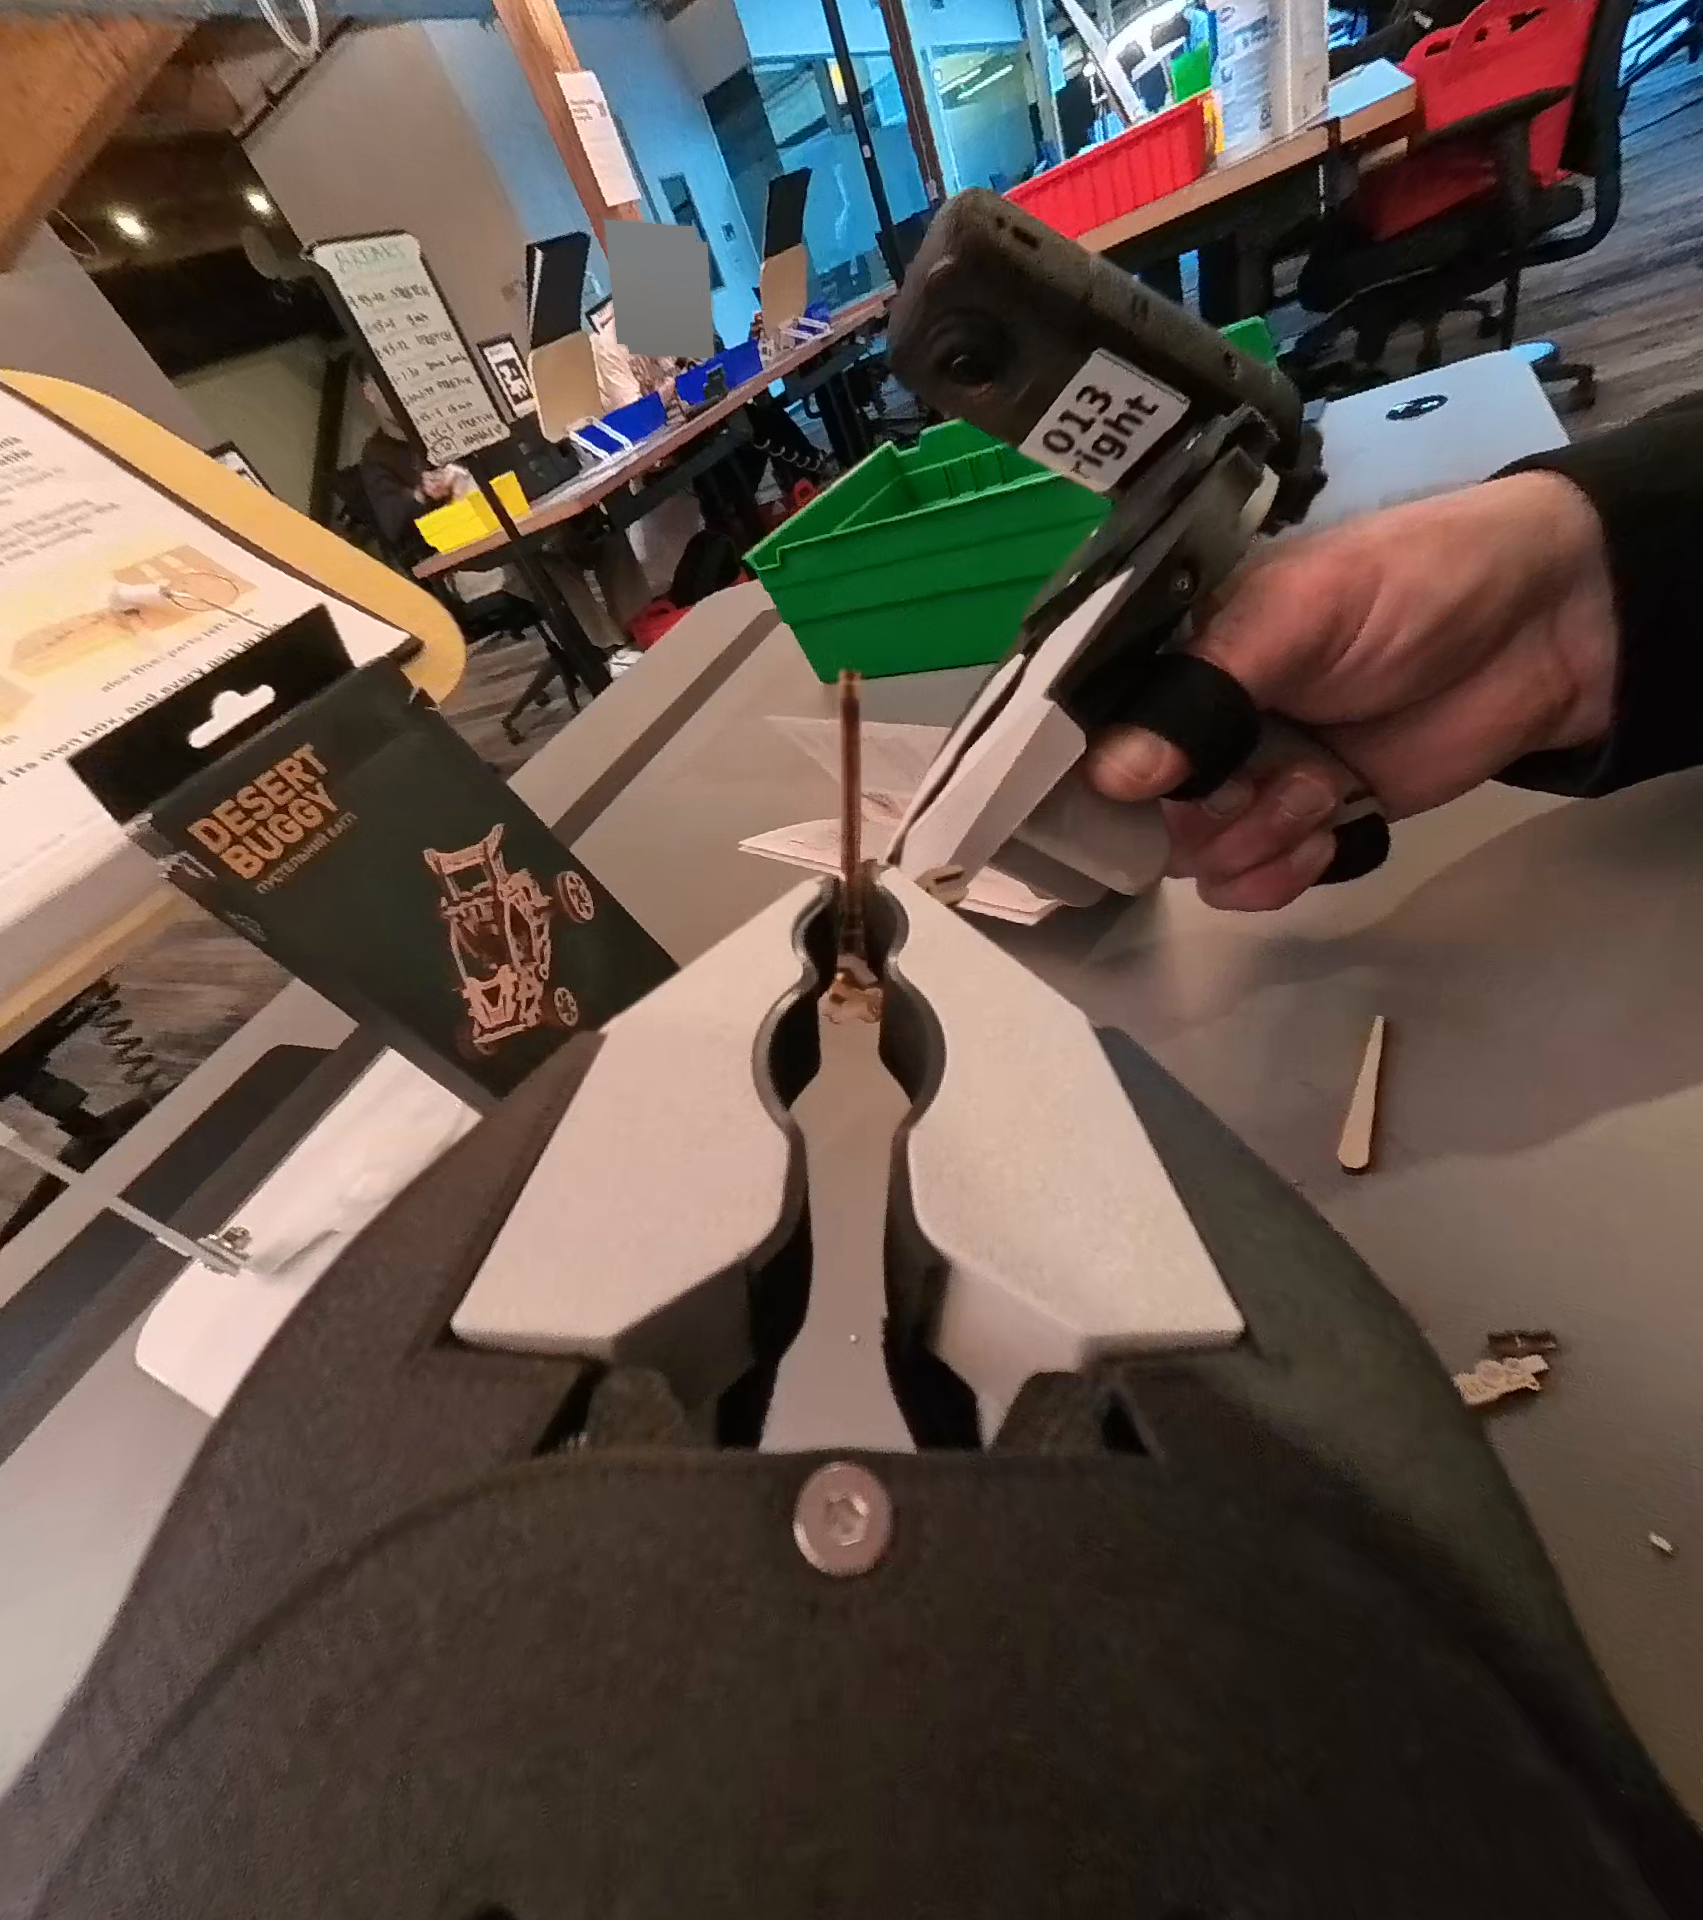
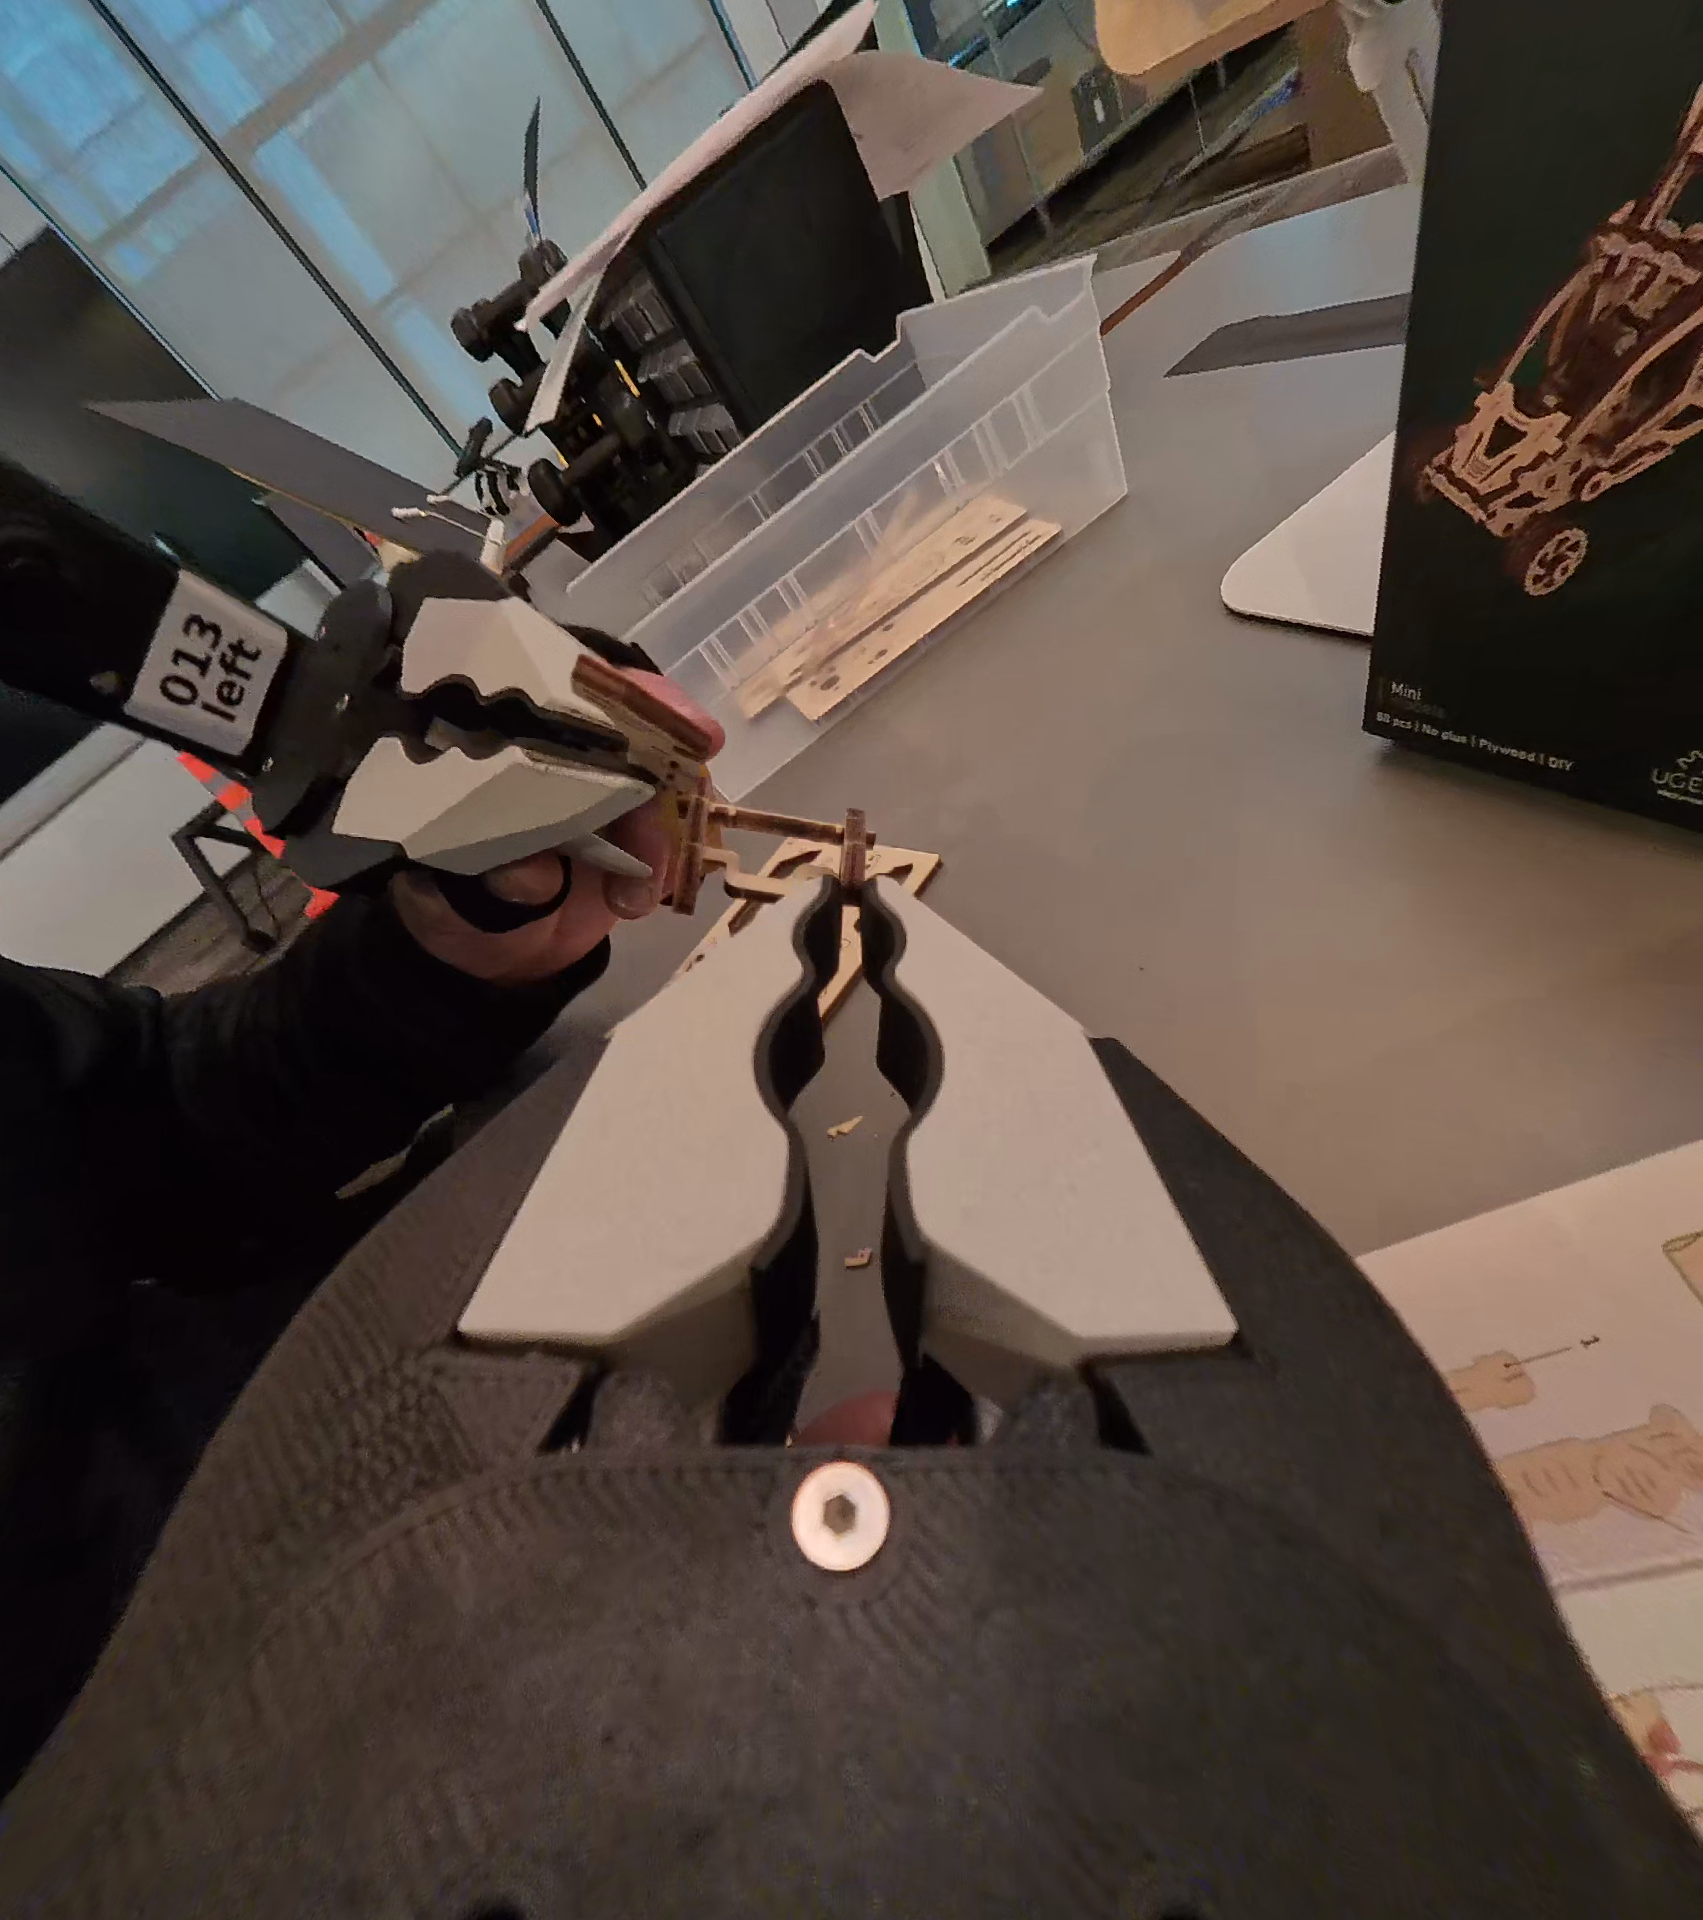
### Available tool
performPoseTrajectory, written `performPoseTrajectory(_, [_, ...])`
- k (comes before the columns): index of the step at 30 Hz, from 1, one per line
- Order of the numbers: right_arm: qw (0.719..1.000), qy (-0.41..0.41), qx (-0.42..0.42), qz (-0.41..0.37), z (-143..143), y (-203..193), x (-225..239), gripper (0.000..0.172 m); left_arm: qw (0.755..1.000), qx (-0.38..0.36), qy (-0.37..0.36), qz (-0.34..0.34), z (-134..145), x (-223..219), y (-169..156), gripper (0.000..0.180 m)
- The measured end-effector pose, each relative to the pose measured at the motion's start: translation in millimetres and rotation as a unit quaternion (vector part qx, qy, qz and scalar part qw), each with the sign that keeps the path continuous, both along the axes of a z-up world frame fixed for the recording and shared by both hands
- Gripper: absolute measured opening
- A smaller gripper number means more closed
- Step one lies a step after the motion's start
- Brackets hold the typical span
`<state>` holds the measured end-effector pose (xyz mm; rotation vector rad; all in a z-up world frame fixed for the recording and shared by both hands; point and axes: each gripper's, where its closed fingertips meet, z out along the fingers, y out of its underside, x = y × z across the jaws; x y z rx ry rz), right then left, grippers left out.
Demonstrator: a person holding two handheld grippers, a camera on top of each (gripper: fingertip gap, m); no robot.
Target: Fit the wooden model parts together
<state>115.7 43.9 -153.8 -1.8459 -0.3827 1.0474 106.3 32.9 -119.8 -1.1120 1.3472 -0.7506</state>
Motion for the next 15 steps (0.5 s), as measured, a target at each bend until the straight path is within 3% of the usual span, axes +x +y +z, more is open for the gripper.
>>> performPoseTrajectory(1, [1.000, -0.005, 0.000, 0.001, -0.8, 0.0, -0.3, 0.001, 1.000, -0.004, 0.005, -0.003, -1.3, 0.0, -0.1, 0.001])
performPoseTrajectory(15, [0.999, -0.045, 0.008, 0.012, -7.8, -1.8, -4.2, 0.001, 0.992, -0.095, 0.060, -0.058, -14.9, -0.2, -6.6, 0.001])
